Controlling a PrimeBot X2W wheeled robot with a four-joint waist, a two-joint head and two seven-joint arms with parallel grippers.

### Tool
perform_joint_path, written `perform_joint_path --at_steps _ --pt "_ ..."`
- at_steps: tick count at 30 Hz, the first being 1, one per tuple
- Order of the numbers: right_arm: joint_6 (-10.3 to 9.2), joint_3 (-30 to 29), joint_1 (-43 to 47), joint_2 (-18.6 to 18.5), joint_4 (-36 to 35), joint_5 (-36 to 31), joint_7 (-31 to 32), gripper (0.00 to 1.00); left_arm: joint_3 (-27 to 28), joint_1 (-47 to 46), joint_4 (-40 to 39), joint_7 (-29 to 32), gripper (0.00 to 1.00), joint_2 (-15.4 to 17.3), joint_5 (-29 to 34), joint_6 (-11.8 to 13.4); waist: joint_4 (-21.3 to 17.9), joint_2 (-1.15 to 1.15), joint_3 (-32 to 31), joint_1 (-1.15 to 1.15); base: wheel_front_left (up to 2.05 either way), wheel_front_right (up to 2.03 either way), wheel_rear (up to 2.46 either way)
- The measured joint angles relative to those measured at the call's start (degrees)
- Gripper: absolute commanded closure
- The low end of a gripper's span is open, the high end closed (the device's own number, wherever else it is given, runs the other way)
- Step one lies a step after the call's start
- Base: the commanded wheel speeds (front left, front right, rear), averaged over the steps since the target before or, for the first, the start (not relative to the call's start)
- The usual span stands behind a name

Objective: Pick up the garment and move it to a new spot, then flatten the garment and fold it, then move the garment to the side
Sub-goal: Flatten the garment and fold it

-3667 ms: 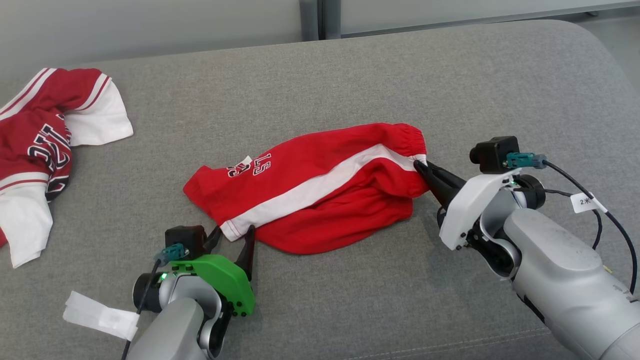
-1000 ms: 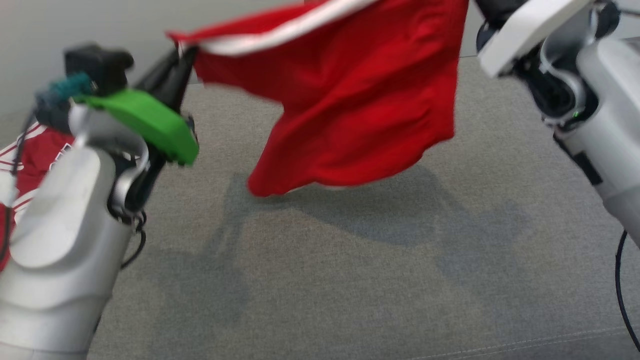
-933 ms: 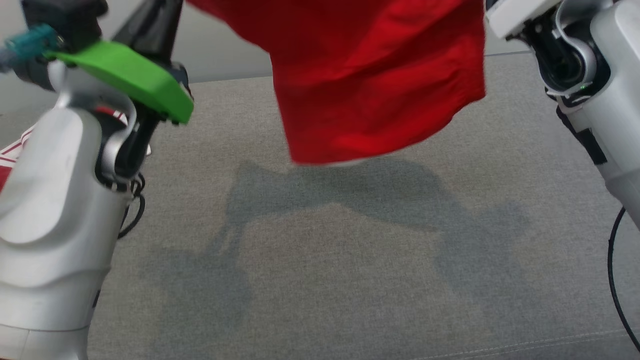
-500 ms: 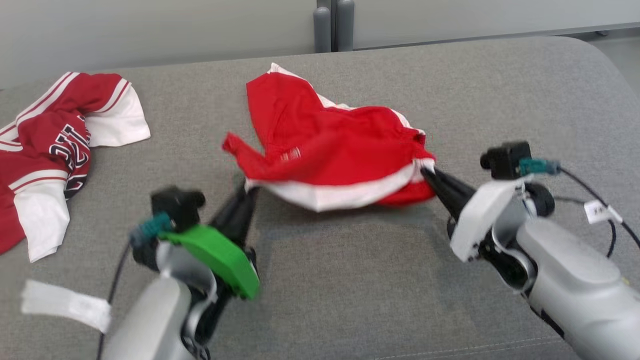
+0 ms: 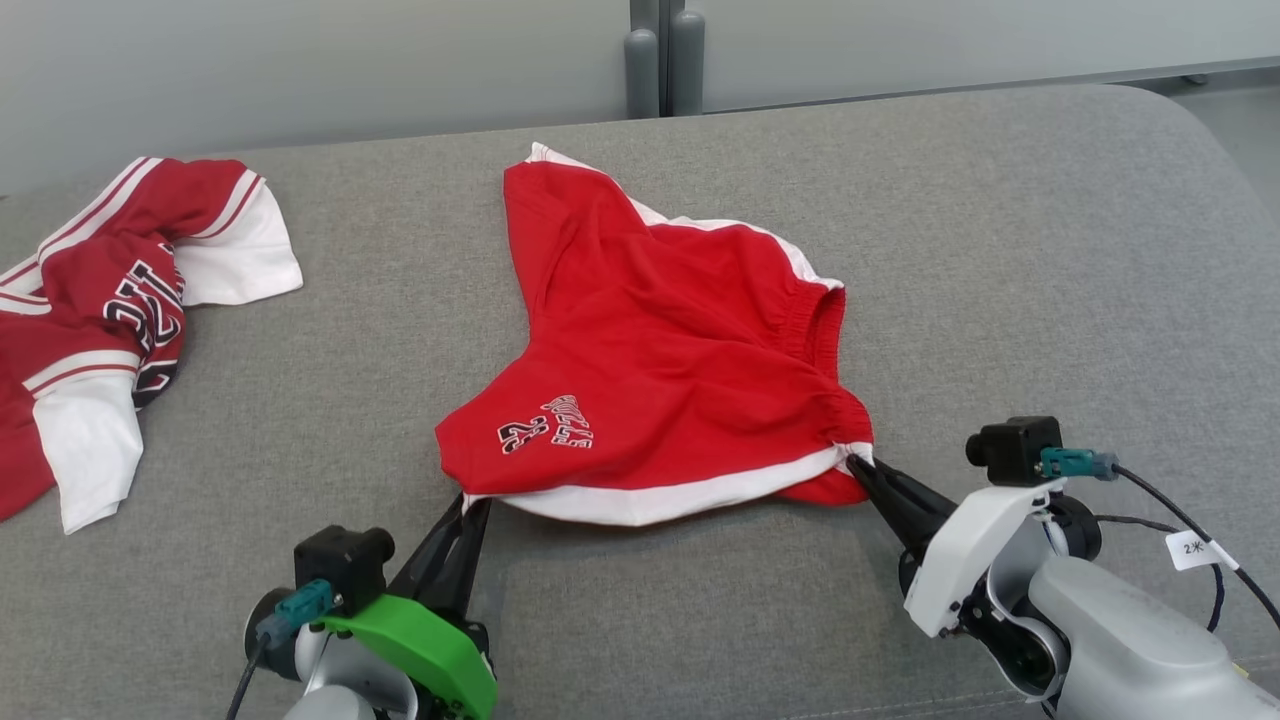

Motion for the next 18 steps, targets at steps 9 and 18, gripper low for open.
perform_joint_path --at_steps 9,18 --pt "0.32 -1.8 1.4 0.1 -0.4 0.0 -2.3 1.0 0.8 4.5 -0.6 -1.3 1.0 -0.8 0.0 1.5 -0.2 0.0 -2.4 0.0 0.0 0.0 0.0" --pt "0.34 -7.3 -3.2 0.1 -7.2 -0.7 -3.6 1.0 6.3 1.4 -10.6 -2.7 1.0 -1.1 0.1 2.3 -0.6 0.0 -5.7 0.0 0.0 0.0 0.0"
